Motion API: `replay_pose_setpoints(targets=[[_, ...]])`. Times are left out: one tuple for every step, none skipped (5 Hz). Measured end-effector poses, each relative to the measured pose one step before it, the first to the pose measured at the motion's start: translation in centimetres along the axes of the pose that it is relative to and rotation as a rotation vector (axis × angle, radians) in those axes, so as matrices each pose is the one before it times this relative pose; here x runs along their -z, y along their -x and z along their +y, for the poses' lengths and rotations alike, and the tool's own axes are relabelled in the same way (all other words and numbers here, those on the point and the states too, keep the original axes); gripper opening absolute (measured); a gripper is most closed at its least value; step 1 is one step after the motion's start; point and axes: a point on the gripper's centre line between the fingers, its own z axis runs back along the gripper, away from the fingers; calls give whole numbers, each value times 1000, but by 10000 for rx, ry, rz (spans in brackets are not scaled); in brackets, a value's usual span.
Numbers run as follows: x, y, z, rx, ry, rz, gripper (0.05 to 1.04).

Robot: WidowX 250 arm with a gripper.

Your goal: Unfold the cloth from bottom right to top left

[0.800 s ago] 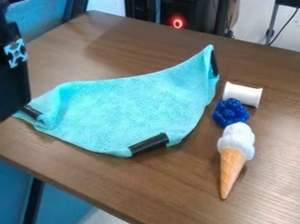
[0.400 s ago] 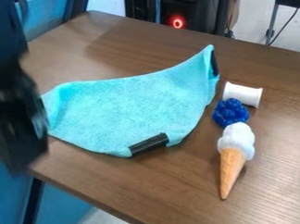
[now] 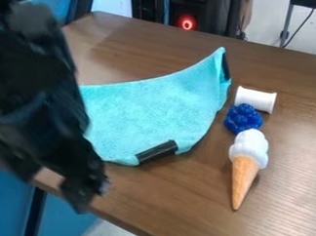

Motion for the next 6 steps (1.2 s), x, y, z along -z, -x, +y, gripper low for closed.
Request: replay_pose_setpoints(targets=[[3288, -2091, -1745, 475, -1019, -748, 1000], [2578, -1463, -1085, 289, -546, -129, 1000], [1595, -1377, -145, -84, -337, 138, 1000], [1127, -1155, 44, -149, -114, 217, 1000], [-53, -870, 116, -148, 78, 5, 1000], [458, -859, 287, -170, -65, 148, 1000]])
